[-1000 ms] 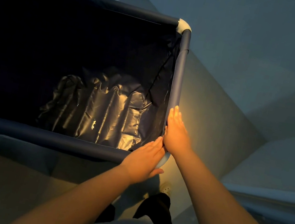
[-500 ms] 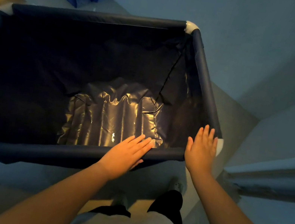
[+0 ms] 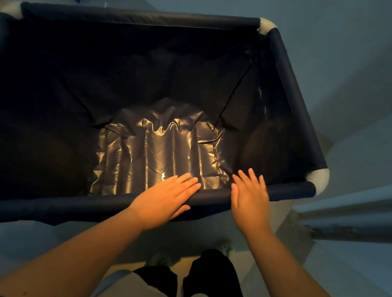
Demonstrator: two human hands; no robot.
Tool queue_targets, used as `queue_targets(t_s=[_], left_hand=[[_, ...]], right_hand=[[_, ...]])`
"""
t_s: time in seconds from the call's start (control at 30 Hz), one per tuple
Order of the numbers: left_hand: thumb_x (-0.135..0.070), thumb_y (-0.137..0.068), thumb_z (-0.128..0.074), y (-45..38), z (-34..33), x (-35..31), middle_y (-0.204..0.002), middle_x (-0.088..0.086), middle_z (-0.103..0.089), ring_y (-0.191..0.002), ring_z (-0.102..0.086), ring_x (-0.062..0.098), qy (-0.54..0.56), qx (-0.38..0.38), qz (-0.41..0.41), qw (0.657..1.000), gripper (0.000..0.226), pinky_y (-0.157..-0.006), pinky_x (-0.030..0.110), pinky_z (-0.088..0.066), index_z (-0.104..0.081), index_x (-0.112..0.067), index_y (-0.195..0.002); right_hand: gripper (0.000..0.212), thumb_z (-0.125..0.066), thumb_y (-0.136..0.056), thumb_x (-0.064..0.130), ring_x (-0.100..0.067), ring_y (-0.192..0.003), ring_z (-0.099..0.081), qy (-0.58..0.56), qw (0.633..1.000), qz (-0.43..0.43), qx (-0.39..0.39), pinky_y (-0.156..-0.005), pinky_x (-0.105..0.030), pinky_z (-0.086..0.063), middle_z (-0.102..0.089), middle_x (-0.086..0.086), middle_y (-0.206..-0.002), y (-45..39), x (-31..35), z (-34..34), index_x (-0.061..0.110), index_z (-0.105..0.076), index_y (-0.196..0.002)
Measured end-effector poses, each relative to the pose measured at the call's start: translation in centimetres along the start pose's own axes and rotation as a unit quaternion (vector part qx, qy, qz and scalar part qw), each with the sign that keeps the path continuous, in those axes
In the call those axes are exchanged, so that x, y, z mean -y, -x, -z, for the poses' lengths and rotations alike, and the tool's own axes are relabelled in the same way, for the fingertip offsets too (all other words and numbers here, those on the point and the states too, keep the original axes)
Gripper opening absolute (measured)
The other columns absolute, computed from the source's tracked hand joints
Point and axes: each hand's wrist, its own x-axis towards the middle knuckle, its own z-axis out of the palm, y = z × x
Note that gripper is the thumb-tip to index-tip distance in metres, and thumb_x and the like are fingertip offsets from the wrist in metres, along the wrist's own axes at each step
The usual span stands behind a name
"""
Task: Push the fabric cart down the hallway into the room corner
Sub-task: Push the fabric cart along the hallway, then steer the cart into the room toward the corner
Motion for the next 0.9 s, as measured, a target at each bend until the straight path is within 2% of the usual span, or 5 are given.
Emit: queue_targets(t_s=[0.33,0.53,0.9], left_hand=[[-0.037,-0.099,-0.032,-5.7,-0.7,-3.0,-0.152,0.008,-0.027,-0.141,-0.017,0.024,0.041,0.005,-0.024,0.999,0.056,-0.112,0.037,-0.021,-0.016,-0.010,-0.145],[-0.038,-0.098,-0.030,-10.0,-0.4,-5.6,-0.154,0.004,-0.020,-0.142,-0.008,0.020,0.073,0.023,-0.032,0.997,0.057,-0.114,0.036,-0.013,-0.009,-0.014,-0.146],[-0.036,-0.099,-0.030,-18.3,-0.4,-8.5,-0.154,0.002,-0.024,-0.142,-0.012,0.019,0.088,0.035,-0.065,0.993,0.055,-0.114,0.035,-0.013,-0.008,-0.018,-0.146]], right_hand=[[0.039,-0.031,-0.098,0.021,-0.026,-0.138,-0.033,-0.001,0.999,-0.047,-0.003,-0.117,-0.040,-0.012,-0.056,-0.009,-0.135,-1.2,-5.6,1.4,0.006,-0.057,-0.123],[0.040,-0.030,-0.098,0.020,-0.021,-0.137,-0.033,-0.016,0.997,-0.076,-0.006,-0.119,-0.038,-0.010,-0.056,-0.007,-0.134,-2.0,-10.0,2.9,0.007,-0.058,-0.123],[0.041,-0.028,-0.098,0.021,-0.021,-0.137,-0.033,-0.012,0.991,-0.136,-0.003,-0.119,-0.039,-0.010,-0.058,-0.006,-0.132,-3.4,-17.8,4.6,0.008,-0.060,-0.121]])
